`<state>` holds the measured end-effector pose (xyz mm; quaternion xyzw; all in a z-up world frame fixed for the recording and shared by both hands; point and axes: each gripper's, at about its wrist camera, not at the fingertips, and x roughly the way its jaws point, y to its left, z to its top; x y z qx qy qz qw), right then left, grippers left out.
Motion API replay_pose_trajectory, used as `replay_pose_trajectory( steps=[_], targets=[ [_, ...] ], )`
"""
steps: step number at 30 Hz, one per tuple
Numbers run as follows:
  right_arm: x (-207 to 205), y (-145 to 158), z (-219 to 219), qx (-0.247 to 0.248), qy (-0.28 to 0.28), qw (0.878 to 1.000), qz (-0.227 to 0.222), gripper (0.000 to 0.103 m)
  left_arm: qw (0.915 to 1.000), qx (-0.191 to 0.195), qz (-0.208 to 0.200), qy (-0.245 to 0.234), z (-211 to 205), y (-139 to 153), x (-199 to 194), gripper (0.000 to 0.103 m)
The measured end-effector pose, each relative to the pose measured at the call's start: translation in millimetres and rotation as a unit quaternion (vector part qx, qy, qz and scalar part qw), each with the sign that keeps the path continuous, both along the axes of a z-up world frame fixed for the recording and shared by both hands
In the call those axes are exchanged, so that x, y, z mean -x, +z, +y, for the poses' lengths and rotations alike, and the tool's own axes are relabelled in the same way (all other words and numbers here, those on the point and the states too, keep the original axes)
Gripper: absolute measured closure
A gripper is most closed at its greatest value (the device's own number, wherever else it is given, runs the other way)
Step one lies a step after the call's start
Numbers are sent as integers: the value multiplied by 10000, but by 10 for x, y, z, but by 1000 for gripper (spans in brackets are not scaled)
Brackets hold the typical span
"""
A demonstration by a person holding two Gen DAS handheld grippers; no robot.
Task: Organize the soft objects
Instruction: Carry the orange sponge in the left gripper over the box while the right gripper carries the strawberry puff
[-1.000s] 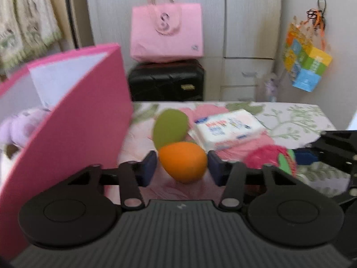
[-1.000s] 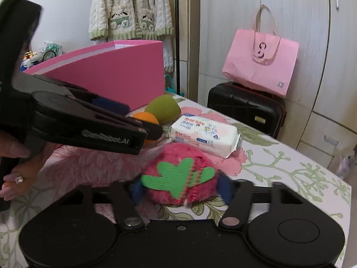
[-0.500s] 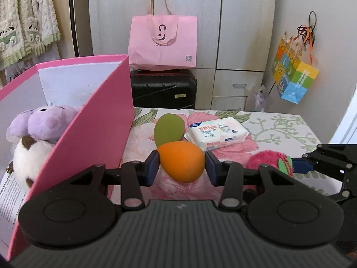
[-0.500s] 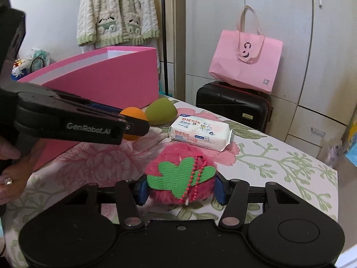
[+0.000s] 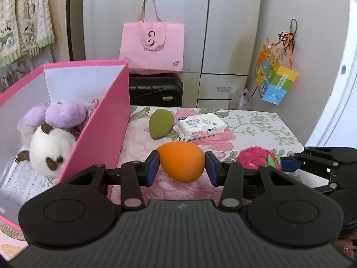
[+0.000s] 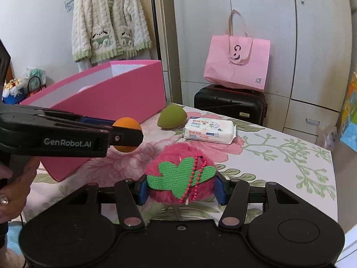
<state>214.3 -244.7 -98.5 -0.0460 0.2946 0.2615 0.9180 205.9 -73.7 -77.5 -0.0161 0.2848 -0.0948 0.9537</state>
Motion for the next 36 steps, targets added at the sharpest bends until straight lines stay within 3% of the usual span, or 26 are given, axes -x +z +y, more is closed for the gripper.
replay_pose_trajectory(
  steps=[10, 20, 32, 36],
  targets=[
    [366, 182, 102, 131, -177, 9996, -197, 43, 9993, 122, -170, -321, 83, 189, 332, 60],
    [818, 303, 224, 312, -161, 9988, -353, 43, 9980, 250, -176, -560, 316, 179, 674, 60],
    [1232, 512, 308, 198, -68, 9991, -356, 43, 9946, 189, -452, -915, 626, 357, 1263, 60],
    [1350, 598, 368, 210, 146, 9993, -277, 43, 9956, 62, -367, -866, 792, 383, 1414, 60]
  ],
)
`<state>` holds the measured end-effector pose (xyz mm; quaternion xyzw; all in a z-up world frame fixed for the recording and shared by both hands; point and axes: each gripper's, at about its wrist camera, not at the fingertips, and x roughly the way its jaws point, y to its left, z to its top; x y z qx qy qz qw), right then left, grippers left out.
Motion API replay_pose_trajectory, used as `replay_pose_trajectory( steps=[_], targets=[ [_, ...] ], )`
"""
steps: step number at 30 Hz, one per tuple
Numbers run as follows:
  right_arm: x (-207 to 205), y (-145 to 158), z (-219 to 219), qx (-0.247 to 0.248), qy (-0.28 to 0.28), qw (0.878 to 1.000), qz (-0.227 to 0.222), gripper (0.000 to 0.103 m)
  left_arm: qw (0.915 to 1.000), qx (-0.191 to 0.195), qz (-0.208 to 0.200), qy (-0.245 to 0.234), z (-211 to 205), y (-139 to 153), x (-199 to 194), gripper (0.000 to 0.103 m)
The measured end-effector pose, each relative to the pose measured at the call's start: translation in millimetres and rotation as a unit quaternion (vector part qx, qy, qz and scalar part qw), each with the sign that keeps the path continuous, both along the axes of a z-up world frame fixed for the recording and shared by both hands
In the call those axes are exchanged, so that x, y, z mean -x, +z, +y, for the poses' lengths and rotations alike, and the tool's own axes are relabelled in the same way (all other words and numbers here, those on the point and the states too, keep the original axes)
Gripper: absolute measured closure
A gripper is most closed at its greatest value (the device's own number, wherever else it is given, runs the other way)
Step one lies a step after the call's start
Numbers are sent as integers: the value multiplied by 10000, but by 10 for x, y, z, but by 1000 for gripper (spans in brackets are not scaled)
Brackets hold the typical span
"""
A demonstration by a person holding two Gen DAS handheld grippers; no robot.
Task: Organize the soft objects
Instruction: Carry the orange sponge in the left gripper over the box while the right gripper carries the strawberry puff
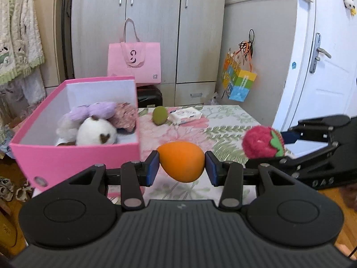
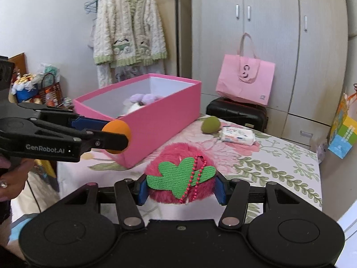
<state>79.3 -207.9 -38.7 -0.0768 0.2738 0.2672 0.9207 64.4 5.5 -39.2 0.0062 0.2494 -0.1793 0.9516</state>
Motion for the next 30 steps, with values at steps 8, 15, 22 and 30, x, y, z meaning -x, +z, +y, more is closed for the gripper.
replay_pose_trajectory(
  steps=[8, 15, 22, 30],
  targets=[
    [83, 261, 263, 49, 602, 9981, 130, 42, 9996, 164, 193, -111, 438, 121, 234, 60],
    [45, 443, 599, -121, 971, 9951, -143, 42, 9997, 214, -114, 64, 706, 321, 252, 60],
    [-239, 568, 863, -353, 1127, 9922, -392, 42, 9984, 297, -354, 326, 929, 458, 27, 60],
    [-871, 436, 1217, -456, 1070, 9927, -328, 42, 9947, 455, -172, 906, 1135, 375, -545, 60]
  ],
)
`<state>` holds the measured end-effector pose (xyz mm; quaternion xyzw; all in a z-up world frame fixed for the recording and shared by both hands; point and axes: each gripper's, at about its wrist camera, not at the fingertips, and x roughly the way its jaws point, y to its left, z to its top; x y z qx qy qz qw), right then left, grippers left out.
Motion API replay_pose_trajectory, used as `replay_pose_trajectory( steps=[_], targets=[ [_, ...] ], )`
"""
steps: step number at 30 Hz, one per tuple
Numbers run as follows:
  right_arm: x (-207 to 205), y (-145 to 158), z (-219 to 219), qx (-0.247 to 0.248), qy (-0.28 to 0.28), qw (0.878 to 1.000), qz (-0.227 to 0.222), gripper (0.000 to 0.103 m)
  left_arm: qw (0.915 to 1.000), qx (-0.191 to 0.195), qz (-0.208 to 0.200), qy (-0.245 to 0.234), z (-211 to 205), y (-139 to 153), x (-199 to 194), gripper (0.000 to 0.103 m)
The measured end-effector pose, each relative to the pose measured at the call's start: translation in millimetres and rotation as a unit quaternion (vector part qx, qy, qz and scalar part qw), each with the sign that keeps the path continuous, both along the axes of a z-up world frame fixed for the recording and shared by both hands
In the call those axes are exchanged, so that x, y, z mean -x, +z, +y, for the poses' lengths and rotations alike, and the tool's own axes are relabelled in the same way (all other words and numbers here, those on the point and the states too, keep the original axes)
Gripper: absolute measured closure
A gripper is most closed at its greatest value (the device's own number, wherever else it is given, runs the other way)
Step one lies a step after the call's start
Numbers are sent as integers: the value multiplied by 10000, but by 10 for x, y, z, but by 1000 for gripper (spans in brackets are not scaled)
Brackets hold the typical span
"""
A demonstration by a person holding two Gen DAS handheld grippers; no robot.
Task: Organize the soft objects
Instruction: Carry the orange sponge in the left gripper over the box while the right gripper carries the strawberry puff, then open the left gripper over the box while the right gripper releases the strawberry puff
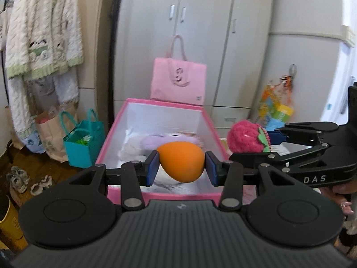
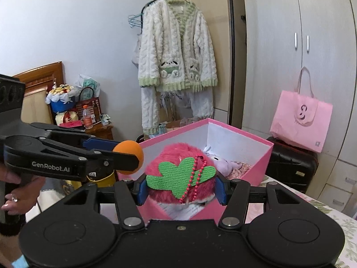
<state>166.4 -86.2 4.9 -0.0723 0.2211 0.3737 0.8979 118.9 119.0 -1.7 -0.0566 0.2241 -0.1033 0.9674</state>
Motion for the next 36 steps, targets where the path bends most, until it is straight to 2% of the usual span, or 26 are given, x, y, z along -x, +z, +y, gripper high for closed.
replay_pose_trajectory(
  steps=[6, 11, 14, 19, 21, 23, 25, 36],
  targets=[
    [-483, -126, 210, 386, -49, 9992, 109, 42, 9990, -4, 397, 200, 182, -162, -478, 60],
    [-744, -222, 348, 759, -53, 9969, 193, 42, 9980, -46, 555, 302, 245, -245, -778, 60],
    [-837, -297, 424, 870, -127, 9958, 245, 42, 9970, -96, 597, 481, 219, -307, -889, 60],
    [-903, -348, 494, 1250, -312, 9917, -25, 40, 9956, -373, 591, 618, 155, -348, -995, 59],
    [-925, -365, 529, 1353, -334, 9902, -32, 39, 9953, -357, 640, 639, 160, -357, -1032, 57],
    [-940, -381, 552, 1434, -307, 9892, -73, 35, 9948, -300, 690, 684, 177, -359, -1051, 56],
    [-937, -386, 565, 1477, -357, 9883, -113, 24, 9948, -273, 643, 744, 190, -339, -1025, 53],
    [-624, -200, 411, 1270, -320, 9912, -207, 21, 9972, -329, 480, 465, 172, -143, -570, 37]
  ],
)
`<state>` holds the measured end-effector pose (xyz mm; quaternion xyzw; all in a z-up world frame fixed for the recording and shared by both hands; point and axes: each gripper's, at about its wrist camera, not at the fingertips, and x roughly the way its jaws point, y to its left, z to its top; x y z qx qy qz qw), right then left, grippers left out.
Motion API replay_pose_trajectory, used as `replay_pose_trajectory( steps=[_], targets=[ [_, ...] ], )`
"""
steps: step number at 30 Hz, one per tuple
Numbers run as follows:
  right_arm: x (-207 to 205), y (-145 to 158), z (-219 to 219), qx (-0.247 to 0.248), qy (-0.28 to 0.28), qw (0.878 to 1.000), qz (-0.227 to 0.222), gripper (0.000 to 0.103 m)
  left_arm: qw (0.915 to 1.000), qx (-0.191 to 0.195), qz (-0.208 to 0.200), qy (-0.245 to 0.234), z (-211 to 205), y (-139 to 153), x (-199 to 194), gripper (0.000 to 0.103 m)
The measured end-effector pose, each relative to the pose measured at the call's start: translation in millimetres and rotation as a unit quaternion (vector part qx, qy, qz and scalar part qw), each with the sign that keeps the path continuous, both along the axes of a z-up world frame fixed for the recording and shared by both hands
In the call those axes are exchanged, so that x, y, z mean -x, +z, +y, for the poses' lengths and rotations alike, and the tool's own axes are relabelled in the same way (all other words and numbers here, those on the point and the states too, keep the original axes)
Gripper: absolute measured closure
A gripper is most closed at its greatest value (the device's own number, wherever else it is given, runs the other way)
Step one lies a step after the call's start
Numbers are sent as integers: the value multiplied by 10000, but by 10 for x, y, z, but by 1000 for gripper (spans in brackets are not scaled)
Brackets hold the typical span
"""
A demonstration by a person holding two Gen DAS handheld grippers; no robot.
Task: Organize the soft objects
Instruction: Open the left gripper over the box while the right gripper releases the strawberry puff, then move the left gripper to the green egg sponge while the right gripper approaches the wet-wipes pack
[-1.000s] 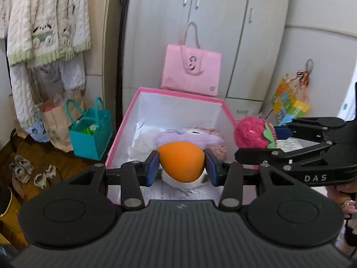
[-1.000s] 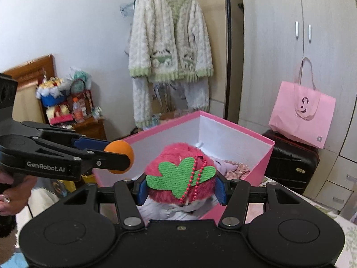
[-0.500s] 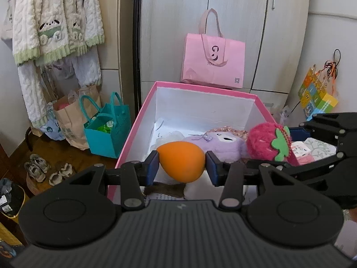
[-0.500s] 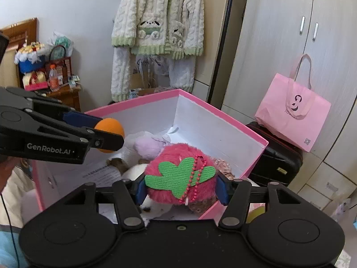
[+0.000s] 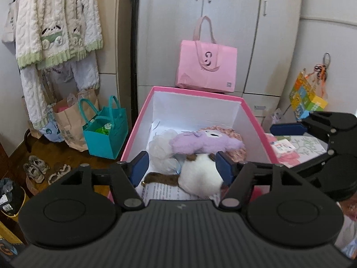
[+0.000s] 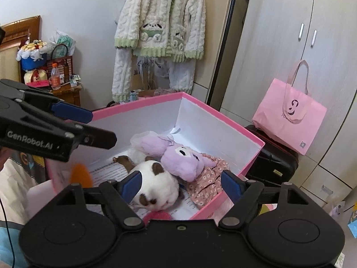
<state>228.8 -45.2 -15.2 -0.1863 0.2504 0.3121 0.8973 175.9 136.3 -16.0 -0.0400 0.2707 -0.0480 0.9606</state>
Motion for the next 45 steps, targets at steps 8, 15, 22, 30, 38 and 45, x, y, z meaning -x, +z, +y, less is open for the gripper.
replay_pose_trajectory(
  steps=[8, 15, 22, 30, 38, 45],
  targets=[
    [465, 176, -174, -13, 114, 9996, -259, 20, 9989, -204, -274, -312, -114, 189, 484, 30],
    [874, 318, -347, 261, 334, 9977, -520, 19, 9956, -518, -480, -612, -298, 321, 857, 25],
    [1087, 384, -894, -176, 124, 9993, -321, 19, 9915, -766, -532, -905, -609, 334, 1098, 24],
    [1076, 302, -1700, -830, -428, 9955, -145, 19, 9850, -823, -595, -1396, -1072, 295, 1165, 23],
    [848, 105, -2107, -1118, -540, 9922, -44, 19, 9870, -566, -514, -1412, -1534, 144, 911, 24],
    [462, -188, -2134, -762, -462, 9960, 40, 18, 9884, -722, -595, -1201, -1890, 18, 609, 25]
  ],
)
